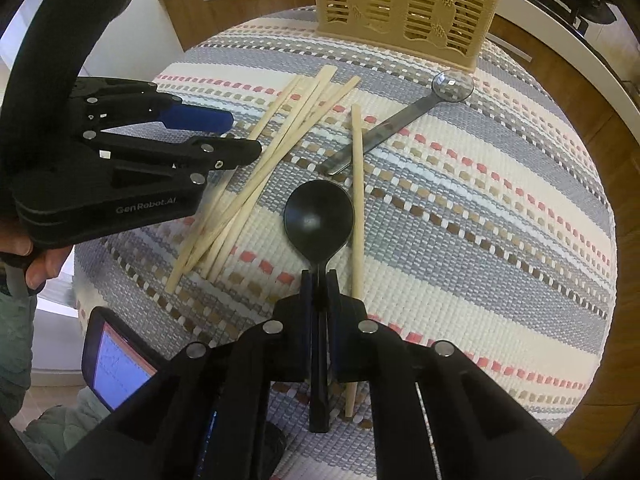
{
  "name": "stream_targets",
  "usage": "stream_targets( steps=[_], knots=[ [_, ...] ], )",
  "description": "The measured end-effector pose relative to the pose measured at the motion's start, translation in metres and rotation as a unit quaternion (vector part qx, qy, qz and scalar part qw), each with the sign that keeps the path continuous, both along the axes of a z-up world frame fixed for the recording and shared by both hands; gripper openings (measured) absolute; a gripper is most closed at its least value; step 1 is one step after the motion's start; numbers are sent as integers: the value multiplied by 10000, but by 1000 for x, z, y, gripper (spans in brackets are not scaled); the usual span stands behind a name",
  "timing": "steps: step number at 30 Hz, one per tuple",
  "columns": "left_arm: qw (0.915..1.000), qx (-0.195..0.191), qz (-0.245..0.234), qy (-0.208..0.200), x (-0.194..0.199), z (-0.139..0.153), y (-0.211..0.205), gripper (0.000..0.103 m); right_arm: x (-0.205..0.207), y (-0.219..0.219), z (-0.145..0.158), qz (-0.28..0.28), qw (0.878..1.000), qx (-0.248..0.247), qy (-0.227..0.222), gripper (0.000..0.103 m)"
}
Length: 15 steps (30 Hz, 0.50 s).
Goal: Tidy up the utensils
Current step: 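Move both grippers back to the table and close the right on the black spoon, then lift the black spoon with the right gripper while the left grasps a wooden chopstick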
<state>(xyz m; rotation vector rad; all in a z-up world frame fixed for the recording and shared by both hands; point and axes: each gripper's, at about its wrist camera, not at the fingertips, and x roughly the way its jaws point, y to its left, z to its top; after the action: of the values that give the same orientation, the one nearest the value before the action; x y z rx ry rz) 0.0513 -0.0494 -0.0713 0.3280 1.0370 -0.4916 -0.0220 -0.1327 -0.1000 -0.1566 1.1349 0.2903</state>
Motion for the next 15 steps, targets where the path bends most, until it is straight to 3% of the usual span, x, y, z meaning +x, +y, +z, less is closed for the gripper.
stream_targets(
  steps=[10,15],
  knots=[
    [9999,115,-7,81,1,0,-2,34,-13,-31,21,-211,9977,626,-119,5],
    [9999,110,42,86,4,0,-4,34,-10,-56,35,-510,9967,551,-298,5]
  ],
)
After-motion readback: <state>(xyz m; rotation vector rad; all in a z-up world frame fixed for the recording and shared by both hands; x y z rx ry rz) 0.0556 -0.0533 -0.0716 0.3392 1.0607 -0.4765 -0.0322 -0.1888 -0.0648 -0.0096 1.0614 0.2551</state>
